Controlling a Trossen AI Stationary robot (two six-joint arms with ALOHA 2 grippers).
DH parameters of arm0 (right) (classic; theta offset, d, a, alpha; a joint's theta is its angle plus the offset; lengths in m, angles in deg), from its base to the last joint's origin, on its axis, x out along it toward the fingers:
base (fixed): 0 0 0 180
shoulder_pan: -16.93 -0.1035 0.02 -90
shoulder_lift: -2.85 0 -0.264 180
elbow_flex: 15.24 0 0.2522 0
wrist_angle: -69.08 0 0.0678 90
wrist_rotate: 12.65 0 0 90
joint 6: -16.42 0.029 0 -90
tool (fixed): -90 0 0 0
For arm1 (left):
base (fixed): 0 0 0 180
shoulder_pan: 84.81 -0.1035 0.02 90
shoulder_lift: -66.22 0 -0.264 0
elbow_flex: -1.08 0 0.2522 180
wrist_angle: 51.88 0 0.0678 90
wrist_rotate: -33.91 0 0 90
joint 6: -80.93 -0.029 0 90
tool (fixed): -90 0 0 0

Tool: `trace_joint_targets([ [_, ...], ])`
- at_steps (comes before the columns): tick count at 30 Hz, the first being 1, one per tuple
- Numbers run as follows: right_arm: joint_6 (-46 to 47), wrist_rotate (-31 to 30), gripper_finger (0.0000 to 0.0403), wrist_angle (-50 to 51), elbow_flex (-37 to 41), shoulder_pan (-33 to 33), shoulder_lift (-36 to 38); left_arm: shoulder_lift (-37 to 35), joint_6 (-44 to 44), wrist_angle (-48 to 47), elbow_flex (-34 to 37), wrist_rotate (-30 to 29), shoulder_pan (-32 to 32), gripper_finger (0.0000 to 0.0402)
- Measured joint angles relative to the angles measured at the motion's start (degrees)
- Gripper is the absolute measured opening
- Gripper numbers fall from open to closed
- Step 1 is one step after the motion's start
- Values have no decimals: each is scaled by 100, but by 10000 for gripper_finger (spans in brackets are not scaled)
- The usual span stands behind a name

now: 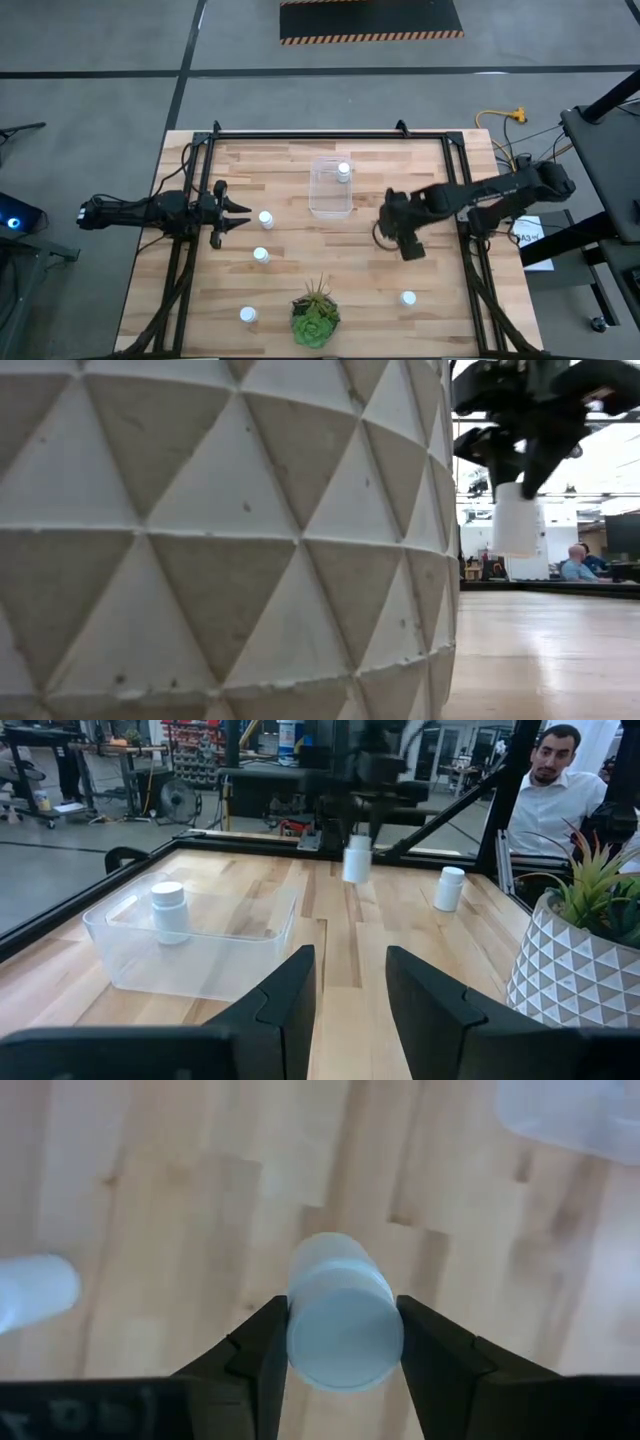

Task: Pick and place pill bottles into a basket
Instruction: Put the white pill bottle into the transparent bin

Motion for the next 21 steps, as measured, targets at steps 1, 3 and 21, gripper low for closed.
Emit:
trace_joint_targets([
  [1,-129,10,147,2,0,156,19,0,0,0,0,0,-1,107],
  [3,-380,102,147,0,0,478,52,0,0,0,0,0,1,107],
  [21,-1799,454,147,786,-1849,2348,-425,0,0,-2,0,0,1,107],
])
